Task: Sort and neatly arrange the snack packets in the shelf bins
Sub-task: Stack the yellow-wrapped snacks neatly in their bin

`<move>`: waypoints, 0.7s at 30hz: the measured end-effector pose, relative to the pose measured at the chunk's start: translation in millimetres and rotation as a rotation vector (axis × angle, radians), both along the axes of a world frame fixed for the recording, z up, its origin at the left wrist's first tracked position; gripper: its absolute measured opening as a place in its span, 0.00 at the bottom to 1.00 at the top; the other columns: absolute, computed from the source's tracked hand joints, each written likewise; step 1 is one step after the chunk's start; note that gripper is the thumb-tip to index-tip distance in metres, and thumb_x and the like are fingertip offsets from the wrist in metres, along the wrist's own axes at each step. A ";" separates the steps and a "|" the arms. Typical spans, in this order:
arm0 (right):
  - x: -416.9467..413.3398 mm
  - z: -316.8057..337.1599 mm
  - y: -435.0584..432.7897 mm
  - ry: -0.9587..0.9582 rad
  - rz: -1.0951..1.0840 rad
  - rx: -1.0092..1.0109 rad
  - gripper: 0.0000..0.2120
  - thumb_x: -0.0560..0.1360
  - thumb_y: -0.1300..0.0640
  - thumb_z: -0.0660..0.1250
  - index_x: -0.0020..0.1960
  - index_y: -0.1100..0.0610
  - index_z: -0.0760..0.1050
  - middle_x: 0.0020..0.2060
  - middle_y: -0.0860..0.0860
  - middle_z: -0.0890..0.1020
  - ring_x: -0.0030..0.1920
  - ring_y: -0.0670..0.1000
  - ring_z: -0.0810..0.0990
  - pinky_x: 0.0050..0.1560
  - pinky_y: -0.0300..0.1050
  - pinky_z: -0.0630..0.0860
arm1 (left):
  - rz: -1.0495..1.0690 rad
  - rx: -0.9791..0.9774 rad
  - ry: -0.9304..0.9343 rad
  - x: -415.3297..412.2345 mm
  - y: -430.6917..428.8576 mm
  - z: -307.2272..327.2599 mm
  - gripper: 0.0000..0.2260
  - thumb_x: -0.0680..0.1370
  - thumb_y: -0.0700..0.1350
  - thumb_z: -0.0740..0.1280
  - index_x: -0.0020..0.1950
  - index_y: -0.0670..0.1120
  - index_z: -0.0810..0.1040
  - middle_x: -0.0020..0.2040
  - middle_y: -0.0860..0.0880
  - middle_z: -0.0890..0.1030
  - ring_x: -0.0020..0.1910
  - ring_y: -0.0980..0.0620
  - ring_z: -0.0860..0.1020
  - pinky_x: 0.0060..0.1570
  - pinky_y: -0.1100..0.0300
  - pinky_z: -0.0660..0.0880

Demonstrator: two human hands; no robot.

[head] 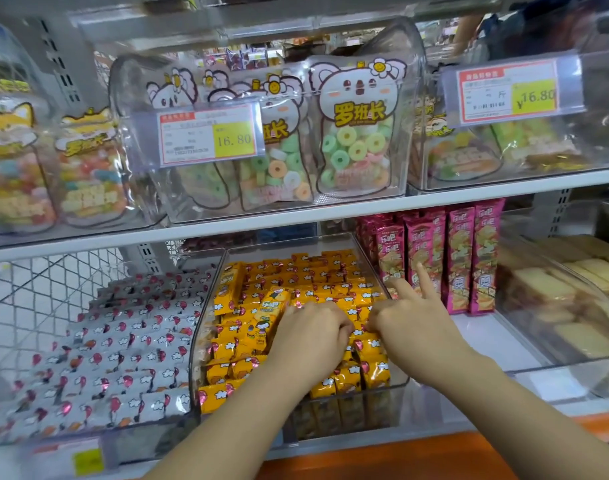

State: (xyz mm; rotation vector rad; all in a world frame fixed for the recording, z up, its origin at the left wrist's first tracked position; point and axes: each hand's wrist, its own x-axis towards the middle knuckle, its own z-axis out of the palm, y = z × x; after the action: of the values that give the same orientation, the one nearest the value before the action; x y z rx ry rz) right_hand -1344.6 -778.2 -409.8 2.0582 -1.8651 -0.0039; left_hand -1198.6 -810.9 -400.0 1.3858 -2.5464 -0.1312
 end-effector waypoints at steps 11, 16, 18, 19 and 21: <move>-22.5 -6.0 14.6 -0.736 0.172 -0.316 0.08 0.72 0.61 0.70 0.49 0.54 0.83 0.46 0.47 0.83 0.50 0.50 0.79 0.51 0.44 0.73 | 0.330 -0.168 0.135 63.0 6.5 5.0 0.25 0.78 0.54 0.62 0.74 0.57 0.59 0.70 0.55 0.67 0.65 0.54 0.69 0.64 0.57 0.66; -19.9 -1.4 23.1 -0.774 0.212 -0.351 0.07 0.71 0.63 0.72 0.47 0.54 0.83 0.42 0.42 0.81 0.46 0.47 0.78 0.50 0.44 0.73 | 0.357 -0.063 0.304 68.4 6.1 -3.1 0.27 0.77 0.48 0.66 0.74 0.56 0.60 0.68 0.53 0.71 0.51 0.54 0.78 0.49 0.58 0.76; -15.0 3.2 24.2 -0.850 0.229 -0.361 0.08 0.73 0.61 0.70 0.49 0.52 0.82 0.42 0.39 0.79 0.45 0.38 0.76 0.49 0.35 0.72 | 0.273 -0.113 0.373 66.1 8.6 -1.8 0.25 0.77 0.46 0.66 0.72 0.55 0.63 0.66 0.55 0.72 0.56 0.55 0.75 0.52 0.62 0.73; -12.1 6.9 24.9 -0.924 0.227 -0.352 0.08 0.74 0.59 0.69 0.51 0.51 0.81 0.42 0.38 0.80 0.44 0.36 0.76 0.47 0.29 0.70 | 0.207 -0.143 0.396 63.0 11.0 0.5 0.25 0.76 0.46 0.67 0.71 0.55 0.65 0.65 0.56 0.72 0.58 0.57 0.73 0.53 0.65 0.70; -7.3 13.3 25.1 -1.142 0.220 -0.278 0.12 0.75 0.54 0.67 0.58 0.48 0.77 0.46 0.39 0.80 0.46 0.35 0.77 0.45 0.27 0.71 | 0.071 -0.194 0.427 53.4 18.6 6.3 0.23 0.76 0.45 0.67 0.70 0.55 0.67 0.62 0.58 0.72 0.58 0.60 0.71 0.53 0.68 0.68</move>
State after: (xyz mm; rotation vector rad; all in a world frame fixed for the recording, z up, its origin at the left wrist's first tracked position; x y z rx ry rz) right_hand -1351.9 -753.2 -396.6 2.1912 -1.9202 1.6772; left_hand -1145.2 -792.3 -393.7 1.2206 -2.0979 -0.1458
